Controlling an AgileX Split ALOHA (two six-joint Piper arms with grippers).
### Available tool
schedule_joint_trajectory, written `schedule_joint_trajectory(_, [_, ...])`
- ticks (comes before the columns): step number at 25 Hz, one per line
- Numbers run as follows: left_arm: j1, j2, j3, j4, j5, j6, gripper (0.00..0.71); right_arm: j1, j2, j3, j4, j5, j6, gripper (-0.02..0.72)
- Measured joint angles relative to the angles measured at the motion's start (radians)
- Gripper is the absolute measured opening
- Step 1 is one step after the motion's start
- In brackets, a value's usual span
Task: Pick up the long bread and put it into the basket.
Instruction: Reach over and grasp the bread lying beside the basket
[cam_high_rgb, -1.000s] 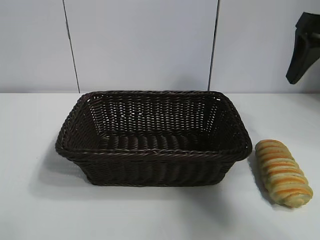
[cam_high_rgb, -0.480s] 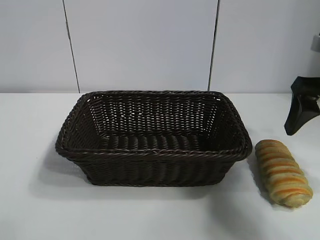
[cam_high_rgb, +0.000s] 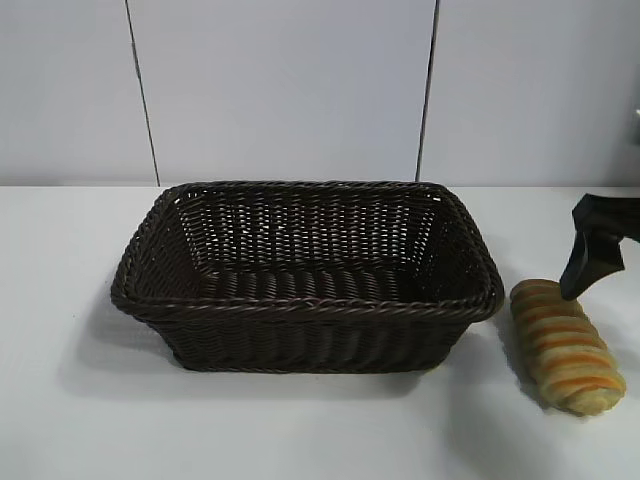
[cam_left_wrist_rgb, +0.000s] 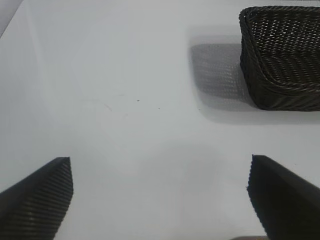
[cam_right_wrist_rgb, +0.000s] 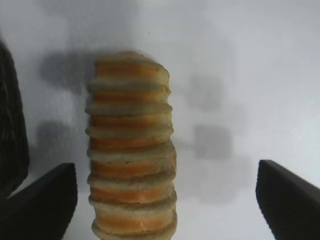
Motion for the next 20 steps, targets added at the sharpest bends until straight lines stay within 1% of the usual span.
schedule_joint_trajectory(1, [0.0,0.0,0.0,0.0,0.0,0.0,0.687,0.0,0.001,0.0,0.009,-0.009,-0.002,0.661])
schedule_joint_trajectory(2, [0.0,0.0,0.0,0.0,0.0,0.0,0.687,0.0,0.001,0.0,0.013,-0.018,-0.006,0.639])
schedule_joint_trajectory(5, [0.0,0.0,0.0,0.0,0.0,0.0,0.687,0.0,0.001,0.0,0.028,-0.026,-0.008,0.493])
schedule_joint_trajectory(6, [0.0,0.0,0.0,0.0,0.0,0.0,0.687,0.0,0.001,0.0,0.032,-0.027,-0.01,0.453])
schedule_joint_trajectory(7, [0.0,0.0,0.0,0.0,-0.002,0.0,0.687,0.0,0.001,0.0,0.035,-0.028,-0.01,0.429])
schedule_joint_trajectory(11, [0.0,0.0,0.0,0.0,-0.005,0.0,0.687,0.009,0.013,0.0,0.048,-0.036,-0.01,0.4])
schedule_joint_trajectory(13, [0.0,0.0,0.0,0.0,-0.005,0.0,0.687,0.039,0.036,0.0,0.052,-0.049,-0.01,0.396])
schedule_joint_trajectory(15, [0.0,0.0,0.0,0.0,-0.005,0.0,0.687,0.081,0.059,-0.001,0.052,-0.077,-0.009,0.351])
schedule_joint_trajectory(17, [0.0,0.0,0.0,0.0,-0.005,0.0,0.687,0.129,0.077,-0.001,0.051,-0.116,0.008,0.235])
schedule_joint_trajectory(19, [0.0,0.0,0.0,0.0,-0.005,0.0,0.687,0.159,0.084,-0.001,0.044,-0.137,0.04,0.121])
schedule_joint_trajectory(20, [0.0,0.0,0.0,0.0,-0.005,0.0,0.687,0.166,0.084,-0.001,0.043,-0.143,0.056,0.097])
